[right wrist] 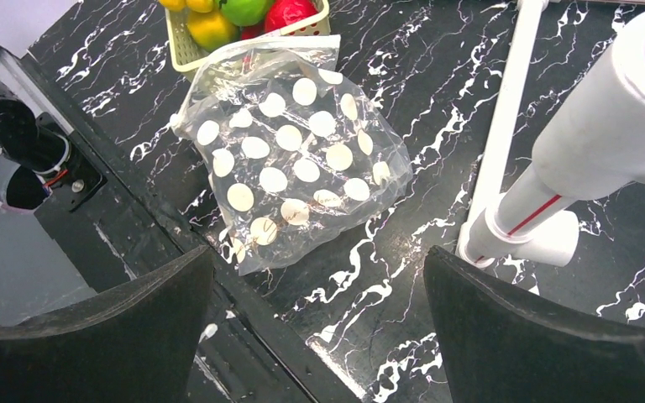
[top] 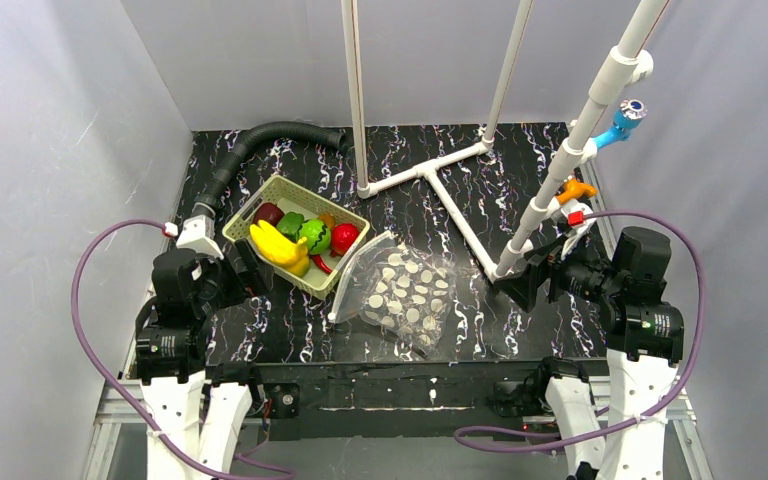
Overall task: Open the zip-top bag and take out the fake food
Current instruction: Reset both arms
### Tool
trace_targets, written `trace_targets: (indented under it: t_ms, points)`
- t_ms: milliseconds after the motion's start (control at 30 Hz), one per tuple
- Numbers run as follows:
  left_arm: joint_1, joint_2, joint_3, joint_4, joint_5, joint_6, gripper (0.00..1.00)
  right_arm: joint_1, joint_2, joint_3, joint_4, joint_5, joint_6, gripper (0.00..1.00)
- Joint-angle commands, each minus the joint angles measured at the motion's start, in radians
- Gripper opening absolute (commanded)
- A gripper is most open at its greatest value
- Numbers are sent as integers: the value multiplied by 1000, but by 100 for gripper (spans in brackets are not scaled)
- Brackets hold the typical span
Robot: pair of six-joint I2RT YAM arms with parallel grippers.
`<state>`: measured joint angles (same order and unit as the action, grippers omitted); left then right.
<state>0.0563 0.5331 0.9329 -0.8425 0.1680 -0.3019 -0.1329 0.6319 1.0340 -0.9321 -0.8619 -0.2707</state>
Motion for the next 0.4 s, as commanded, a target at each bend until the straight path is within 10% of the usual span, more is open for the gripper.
trace_targets:
  t_ms: [0,367]
  points:
    - [-6,-10,31,-14,13,35,98,-15,-11,6,37,-6,21,100]
    - [-13,-15,25,-4,68,42,98,-35,-14,-18,32,-62,-4,100]
